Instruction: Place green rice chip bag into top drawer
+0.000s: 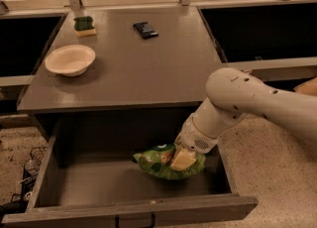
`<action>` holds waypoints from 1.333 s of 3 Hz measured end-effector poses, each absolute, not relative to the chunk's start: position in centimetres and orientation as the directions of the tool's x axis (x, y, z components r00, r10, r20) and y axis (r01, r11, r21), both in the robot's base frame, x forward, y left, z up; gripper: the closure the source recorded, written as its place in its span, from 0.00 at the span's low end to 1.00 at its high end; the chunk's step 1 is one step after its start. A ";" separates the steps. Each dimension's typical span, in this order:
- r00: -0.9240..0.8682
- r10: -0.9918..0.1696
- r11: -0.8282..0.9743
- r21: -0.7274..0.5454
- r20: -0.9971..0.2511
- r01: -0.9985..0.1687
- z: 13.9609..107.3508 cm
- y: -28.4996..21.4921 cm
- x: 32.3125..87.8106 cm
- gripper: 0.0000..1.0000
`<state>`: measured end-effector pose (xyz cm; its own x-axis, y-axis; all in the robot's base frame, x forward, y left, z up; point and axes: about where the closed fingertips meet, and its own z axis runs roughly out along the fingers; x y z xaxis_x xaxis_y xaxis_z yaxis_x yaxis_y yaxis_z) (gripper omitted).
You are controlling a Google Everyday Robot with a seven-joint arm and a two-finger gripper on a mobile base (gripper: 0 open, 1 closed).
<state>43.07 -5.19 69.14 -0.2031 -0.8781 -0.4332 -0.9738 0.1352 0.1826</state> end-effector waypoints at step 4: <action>-0.207 -0.877 0.108 0.243 -0.434 -0.964 65.0 -3.3 42.5 1.00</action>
Offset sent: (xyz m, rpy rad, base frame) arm -0.0050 0.0172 -0.0413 0.0350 0.0493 0.0282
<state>42.52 -3.34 65.00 -0.2074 -0.8767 -0.4341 -0.9639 0.1075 0.2435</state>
